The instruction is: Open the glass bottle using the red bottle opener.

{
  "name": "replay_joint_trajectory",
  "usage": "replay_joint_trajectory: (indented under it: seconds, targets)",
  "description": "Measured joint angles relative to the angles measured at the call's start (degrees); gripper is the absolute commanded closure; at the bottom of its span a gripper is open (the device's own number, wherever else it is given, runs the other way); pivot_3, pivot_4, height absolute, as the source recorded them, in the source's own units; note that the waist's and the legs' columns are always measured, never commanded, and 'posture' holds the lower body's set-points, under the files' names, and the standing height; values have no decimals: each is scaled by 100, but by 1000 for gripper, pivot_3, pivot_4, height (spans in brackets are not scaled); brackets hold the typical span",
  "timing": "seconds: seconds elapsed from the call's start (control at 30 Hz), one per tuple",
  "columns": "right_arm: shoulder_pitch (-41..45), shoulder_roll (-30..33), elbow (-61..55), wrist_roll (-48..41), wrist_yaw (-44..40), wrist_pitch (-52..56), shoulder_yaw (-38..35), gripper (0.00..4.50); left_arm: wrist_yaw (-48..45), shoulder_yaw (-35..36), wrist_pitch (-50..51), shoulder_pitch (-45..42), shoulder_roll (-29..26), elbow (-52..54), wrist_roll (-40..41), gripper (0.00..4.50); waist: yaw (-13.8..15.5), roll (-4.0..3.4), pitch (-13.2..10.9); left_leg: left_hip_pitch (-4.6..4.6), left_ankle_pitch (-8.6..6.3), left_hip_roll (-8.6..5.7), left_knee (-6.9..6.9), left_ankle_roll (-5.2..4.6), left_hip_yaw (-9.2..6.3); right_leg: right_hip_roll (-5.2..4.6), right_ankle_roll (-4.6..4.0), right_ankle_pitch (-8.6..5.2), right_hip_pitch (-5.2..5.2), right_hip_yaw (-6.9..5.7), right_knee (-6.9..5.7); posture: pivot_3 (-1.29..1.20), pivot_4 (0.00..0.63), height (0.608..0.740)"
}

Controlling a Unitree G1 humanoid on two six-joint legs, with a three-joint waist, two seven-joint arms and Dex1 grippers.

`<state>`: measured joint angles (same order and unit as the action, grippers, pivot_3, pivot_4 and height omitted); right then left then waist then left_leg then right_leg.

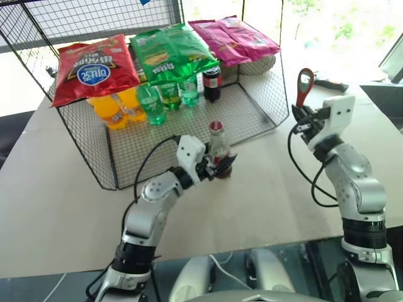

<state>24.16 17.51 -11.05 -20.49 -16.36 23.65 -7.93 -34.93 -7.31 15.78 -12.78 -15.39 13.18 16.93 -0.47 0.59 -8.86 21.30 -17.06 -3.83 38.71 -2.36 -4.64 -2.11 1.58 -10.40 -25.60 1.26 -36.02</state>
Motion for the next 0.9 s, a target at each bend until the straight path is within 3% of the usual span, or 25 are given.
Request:
replay_joint_trajectory:
  seconds: [0.13,0.2,0.27,0.9]
  targets:
    - [1,-45,81,0,-10,-18,9,4500,7,-54,-75,35,-46,47,-100,1762,-6,-1,1,0,0,1,-1,0,0,1,0,0,-1,2,3,0,150,735]
    - [1,-63,87,0,-16,-20,19,4500,7,-84,-114,37,-69,50,-135,741,-7,-1,1,0,0,2,-1,0,0,1,0,0,-2,4,3,0,150,735]
    - [1,-76,87,1,-29,-27,21,4500,-3,-121,-140,53,-85,50,-178,52,-7,-1,1,0,0,2,-1,0,1,1,0,0,-1,6,2,0,150,735]
    - [3,-114,153,25,-77,-131,19,4500,-64,39,-553,-187,86,196,105,14,-12,-1,1,-2,0,2,0,0,4,2,-1,0,-1,11,-1,0,150,735]
